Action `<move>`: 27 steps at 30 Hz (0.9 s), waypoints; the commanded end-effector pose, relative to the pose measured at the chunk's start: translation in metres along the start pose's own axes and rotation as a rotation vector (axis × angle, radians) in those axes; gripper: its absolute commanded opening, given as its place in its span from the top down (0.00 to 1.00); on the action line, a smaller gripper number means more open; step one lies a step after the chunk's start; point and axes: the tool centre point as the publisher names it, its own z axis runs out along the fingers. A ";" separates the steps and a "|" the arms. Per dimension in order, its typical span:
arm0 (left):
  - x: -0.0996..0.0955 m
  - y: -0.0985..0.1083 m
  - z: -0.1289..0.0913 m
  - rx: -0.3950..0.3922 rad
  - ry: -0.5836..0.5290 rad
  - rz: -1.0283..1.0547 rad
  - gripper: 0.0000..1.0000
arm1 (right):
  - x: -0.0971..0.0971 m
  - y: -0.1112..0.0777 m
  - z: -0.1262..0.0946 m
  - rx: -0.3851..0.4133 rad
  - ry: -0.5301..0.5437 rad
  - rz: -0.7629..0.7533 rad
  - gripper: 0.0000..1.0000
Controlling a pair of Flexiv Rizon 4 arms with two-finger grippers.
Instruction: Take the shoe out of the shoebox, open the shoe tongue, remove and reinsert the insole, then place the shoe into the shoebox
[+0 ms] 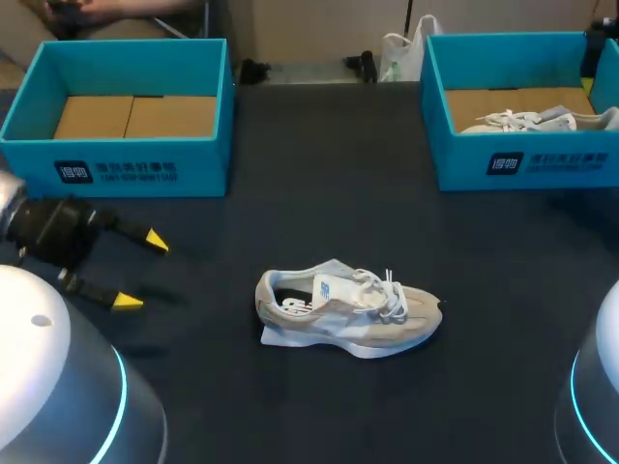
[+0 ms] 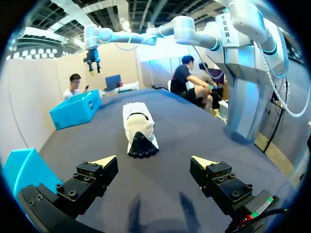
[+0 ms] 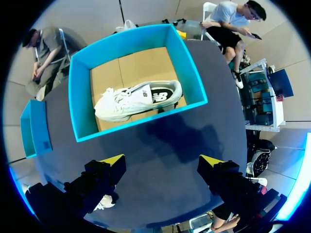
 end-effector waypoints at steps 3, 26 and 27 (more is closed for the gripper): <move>0.019 0.006 0.006 0.006 -0.143 -0.073 0.00 | 0.000 -0.001 0.000 -0.001 0.000 0.001 0.00; 0.016 0.043 0.037 0.059 -0.193 -0.182 0.00 | 0.000 -0.001 0.000 -0.001 0.000 0.001 0.00; 0.016 0.043 0.039 0.071 -0.198 -0.182 0.00 | 0.000 -0.001 0.000 -0.001 0.000 0.001 0.00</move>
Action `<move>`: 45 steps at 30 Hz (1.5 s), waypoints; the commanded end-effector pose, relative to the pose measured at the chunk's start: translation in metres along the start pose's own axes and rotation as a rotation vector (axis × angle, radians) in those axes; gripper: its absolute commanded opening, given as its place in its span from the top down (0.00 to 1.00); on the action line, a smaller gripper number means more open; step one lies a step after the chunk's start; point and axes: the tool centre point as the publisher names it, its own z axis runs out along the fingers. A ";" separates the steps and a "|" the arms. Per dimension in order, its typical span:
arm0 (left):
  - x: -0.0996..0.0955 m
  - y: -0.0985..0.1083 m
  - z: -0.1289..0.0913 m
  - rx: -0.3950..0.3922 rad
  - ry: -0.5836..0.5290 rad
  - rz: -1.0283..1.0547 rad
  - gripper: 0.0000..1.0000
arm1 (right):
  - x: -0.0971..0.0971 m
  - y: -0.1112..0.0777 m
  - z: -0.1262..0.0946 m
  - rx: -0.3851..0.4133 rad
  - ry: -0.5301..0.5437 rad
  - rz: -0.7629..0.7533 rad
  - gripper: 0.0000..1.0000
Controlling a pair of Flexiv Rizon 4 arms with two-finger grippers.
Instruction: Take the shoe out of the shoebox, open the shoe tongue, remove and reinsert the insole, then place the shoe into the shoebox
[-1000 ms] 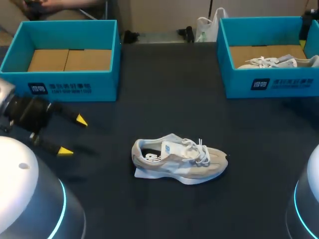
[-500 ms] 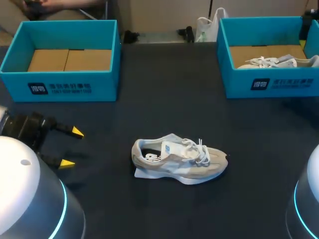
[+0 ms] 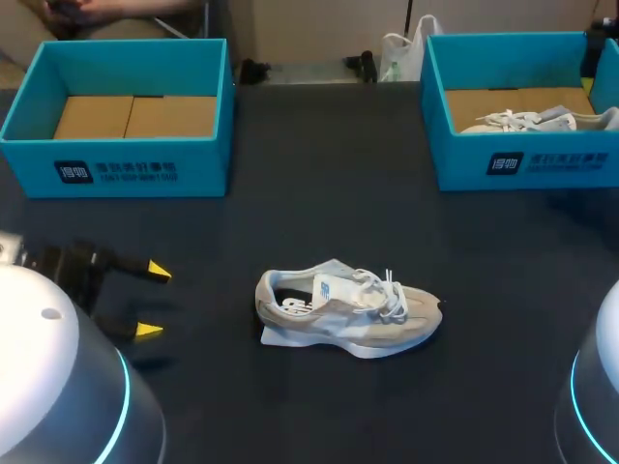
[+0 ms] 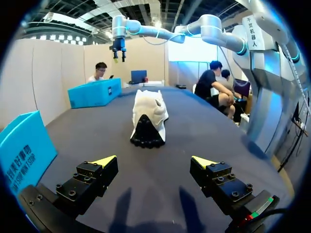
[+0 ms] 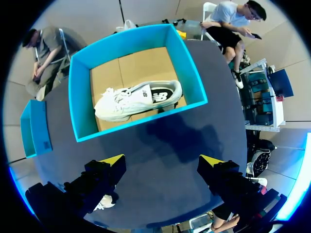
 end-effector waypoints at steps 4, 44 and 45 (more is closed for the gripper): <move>-0.004 0.012 0.014 0.078 0.007 0.002 0.00 | 0.000 -0.001 0.000 -0.001 0.000 0.001 0.00; -0.013 -0.016 0.122 0.199 -0.004 -0.077 0.00 | 0.000 -0.001 0.000 -0.001 0.000 0.001 0.00; -0.013 -0.016 0.125 0.193 -0.004 -0.072 0.00 | 0.000 -0.001 0.000 -0.001 0.000 0.001 0.00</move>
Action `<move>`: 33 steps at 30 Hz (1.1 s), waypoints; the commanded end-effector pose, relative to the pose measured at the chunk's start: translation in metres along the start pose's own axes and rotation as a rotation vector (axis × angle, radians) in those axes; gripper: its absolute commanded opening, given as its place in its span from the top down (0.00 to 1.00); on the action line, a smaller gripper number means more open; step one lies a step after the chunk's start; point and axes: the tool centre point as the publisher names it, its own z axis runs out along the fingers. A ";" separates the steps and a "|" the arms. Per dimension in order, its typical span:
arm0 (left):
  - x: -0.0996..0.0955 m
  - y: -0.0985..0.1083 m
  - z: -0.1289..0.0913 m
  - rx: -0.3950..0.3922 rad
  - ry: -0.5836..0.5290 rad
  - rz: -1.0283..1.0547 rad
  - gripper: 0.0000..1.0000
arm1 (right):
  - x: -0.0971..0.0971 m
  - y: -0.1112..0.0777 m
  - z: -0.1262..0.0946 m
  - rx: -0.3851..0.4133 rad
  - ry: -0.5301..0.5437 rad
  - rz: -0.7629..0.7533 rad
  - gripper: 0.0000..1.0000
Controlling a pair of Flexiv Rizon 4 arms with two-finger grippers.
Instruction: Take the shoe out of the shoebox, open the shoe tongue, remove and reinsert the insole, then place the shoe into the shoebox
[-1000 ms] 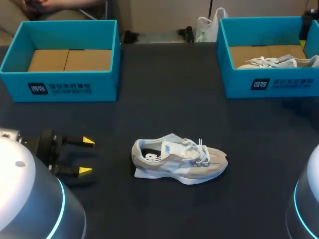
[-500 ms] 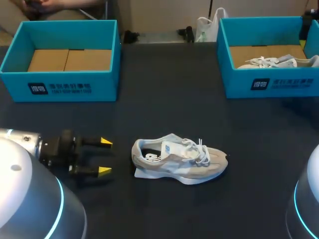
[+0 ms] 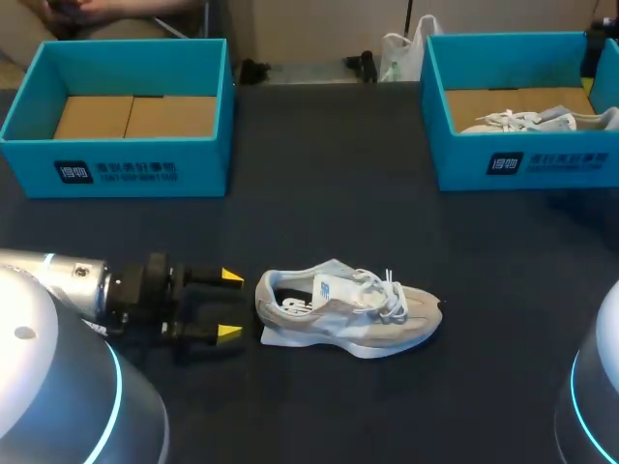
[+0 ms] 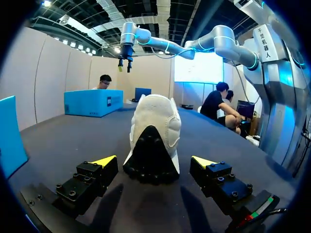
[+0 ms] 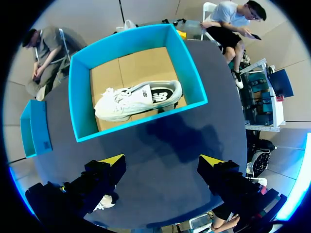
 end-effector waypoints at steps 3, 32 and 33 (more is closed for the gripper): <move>0.000 0.003 0.016 0.000 0.007 0.004 0.00 | 0.000 -0.001 0.000 -0.001 0.000 0.001 0.00; -0.004 0.002 0.054 0.016 0.052 -0.010 0.00 | 0.000 -0.001 0.000 -0.001 0.000 0.001 0.00; -0.005 0.002 0.055 0.016 0.053 -0.012 0.00 | 0.000 -0.001 0.000 -0.001 0.000 0.001 0.00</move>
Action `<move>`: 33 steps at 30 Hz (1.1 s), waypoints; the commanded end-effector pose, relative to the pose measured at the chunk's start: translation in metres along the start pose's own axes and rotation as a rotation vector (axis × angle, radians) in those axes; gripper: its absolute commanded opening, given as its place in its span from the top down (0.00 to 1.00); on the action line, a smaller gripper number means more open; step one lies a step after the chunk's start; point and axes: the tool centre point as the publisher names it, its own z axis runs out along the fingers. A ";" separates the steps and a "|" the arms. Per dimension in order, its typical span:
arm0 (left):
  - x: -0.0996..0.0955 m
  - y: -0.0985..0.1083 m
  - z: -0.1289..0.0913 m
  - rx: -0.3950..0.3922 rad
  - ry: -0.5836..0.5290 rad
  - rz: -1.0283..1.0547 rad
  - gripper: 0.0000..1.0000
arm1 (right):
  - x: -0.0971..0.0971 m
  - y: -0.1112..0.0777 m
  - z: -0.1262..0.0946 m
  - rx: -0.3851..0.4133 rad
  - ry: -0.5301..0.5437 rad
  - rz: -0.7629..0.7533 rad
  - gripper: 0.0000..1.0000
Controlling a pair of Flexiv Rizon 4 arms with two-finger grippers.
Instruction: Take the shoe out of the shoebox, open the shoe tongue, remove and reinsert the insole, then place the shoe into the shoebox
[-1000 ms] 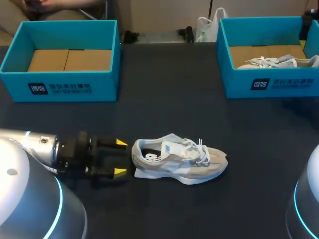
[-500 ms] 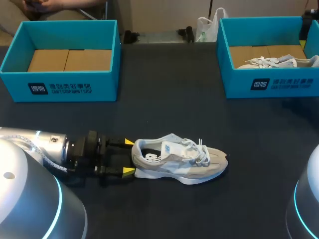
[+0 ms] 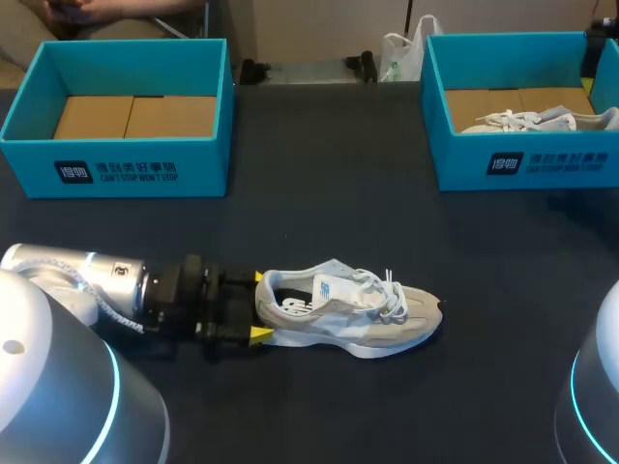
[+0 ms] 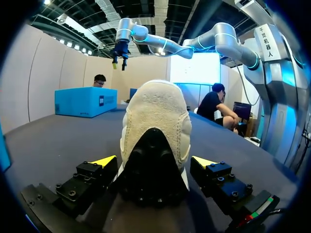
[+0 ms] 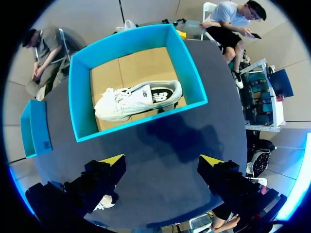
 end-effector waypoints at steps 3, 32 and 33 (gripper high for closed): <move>-0.004 0.001 0.008 0.001 0.004 -0.003 0.00 | 0.000 -0.001 0.000 -0.001 0.000 0.001 0.00; 0.002 -0.001 0.043 0.031 0.042 -0.012 0.00 | 0.000 -0.001 0.000 -0.001 0.000 0.001 0.00; 0.002 -0.001 0.044 0.032 0.044 -0.012 0.00 | 0.000 -0.001 0.000 -0.001 0.000 0.001 0.00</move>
